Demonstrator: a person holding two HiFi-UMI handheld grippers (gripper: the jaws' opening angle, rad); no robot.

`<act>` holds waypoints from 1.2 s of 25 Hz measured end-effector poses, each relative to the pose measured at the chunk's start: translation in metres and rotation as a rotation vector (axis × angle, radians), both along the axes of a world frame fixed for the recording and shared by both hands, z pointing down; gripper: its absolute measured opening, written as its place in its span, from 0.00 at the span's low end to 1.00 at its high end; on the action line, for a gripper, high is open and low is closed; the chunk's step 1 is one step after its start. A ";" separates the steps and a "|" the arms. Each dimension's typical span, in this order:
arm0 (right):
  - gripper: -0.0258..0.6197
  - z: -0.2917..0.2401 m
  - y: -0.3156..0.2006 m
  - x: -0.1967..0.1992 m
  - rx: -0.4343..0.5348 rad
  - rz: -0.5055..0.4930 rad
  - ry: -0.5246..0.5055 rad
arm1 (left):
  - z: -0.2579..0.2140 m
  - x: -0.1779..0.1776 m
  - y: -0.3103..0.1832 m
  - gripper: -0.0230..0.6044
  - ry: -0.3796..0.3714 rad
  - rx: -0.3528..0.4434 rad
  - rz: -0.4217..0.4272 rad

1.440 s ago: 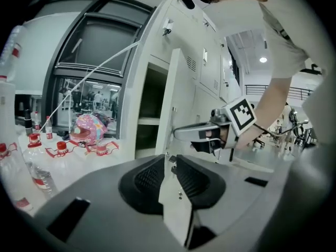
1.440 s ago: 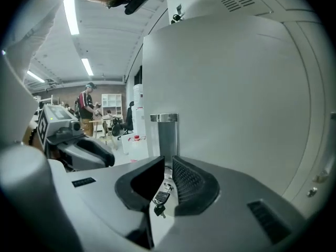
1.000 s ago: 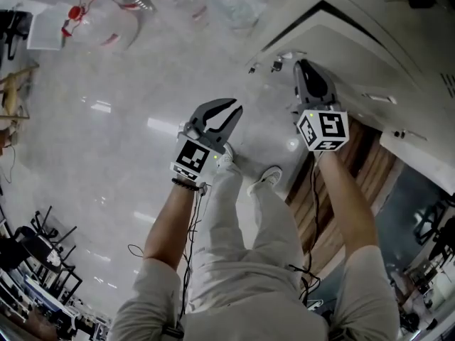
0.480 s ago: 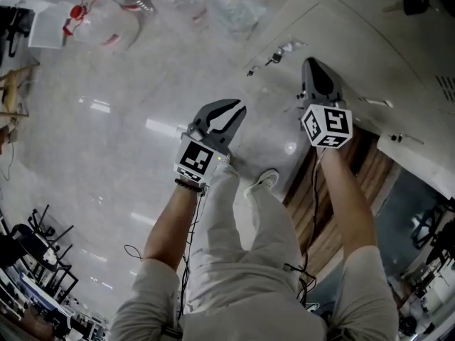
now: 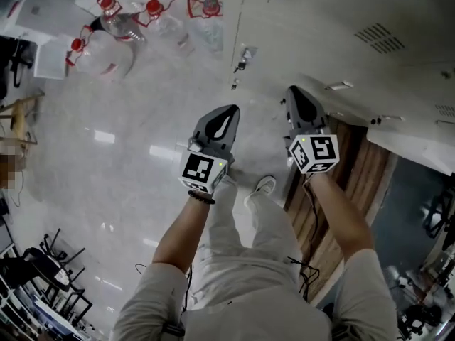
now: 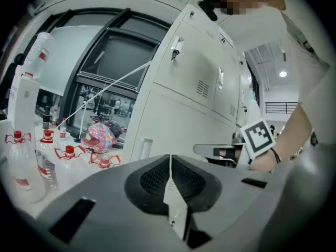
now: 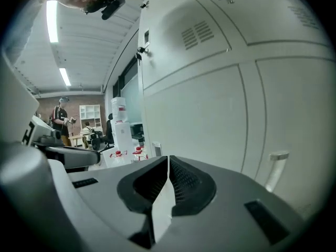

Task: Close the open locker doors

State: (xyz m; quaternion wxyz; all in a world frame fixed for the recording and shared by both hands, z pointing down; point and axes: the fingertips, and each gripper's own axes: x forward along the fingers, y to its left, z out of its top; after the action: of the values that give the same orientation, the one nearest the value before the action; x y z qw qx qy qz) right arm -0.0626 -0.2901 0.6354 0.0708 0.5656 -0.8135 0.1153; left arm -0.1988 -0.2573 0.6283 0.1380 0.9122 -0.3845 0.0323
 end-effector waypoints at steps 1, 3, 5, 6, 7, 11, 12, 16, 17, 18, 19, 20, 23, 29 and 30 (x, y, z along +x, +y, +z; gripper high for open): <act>0.07 -0.012 0.015 0.005 -0.002 0.003 -0.009 | -0.013 0.007 0.005 0.06 0.005 0.002 0.001; 0.07 -0.037 0.045 0.017 -0.013 0.018 -0.038 | -0.041 0.023 0.018 0.05 0.009 0.015 0.003; 0.06 -0.063 0.076 0.031 -0.024 0.033 -0.058 | -0.070 0.038 0.034 0.05 0.003 0.029 0.001; 0.06 -0.077 0.090 0.038 -0.026 0.038 -0.062 | -0.085 0.046 0.043 0.05 -0.002 0.033 0.004; 0.06 -0.091 0.104 0.045 -0.025 0.042 -0.063 | -0.100 0.053 0.052 0.04 -0.008 0.034 0.011; 0.06 -0.147 0.159 0.074 -0.009 0.060 -0.067 | -0.153 0.077 0.096 0.04 -0.038 0.046 0.048; 0.05 -0.161 0.170 0.080 0.001 0.065 -0.069 | -0.165 0.081 0.106 0.04 -0.044 0.059 0.060; 0.05 -0.221 0.197 0.115 0.092 0.105 -0.066 | -0.219 0.102 0.124 0.04 -0.050 0.159 0.108; 0.05 -0.237 0.204 0.124 0.117 0.115 -0.067 | -0.232 0.106 0.129 0.04 -0.048 0.176 0.112; 0.05 -0.253 0.212 0.134 0.141 0.127 -0.069 | -0.245 0.110 0.136 0.04 -0.052 0.193 0.114; 0.05 -0.267 0.220 0.143 0.164 0.139 -0.073 | -0.257 0.113 0.142 0.04 -0.063 0.214 0.114; 0.05 -0.280 0.229 0.151 0.188 0.151 -0.074 | -0.268 0.115 0.147 0.04 -0.077 0.238 0.112; 0.05 -0.308 0.256 0.174 0.238 0.175 -0.058 | -0.302 0.121 0.164 0.04 -0.073 0.300 0.099; 0.05 -0.347 0.291 0.218 0.306 0.250 -0.106 | -0.349 0.146 0.180 0.04 -0.004 0.355 0.117; 0.05 -0.352 0.295 0.224 0.313 0.258 -0.117 | -0.354 0.150 0.180 0.04 0.011 0.362 0.115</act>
State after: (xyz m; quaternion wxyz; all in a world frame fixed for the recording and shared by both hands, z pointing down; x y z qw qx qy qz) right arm 0.1616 0.0049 0.2837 -0.0806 0.6615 -0.7451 0.0283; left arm -0.0484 -0.0769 0.2741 -0.0282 0.9427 -0.3306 -0.0343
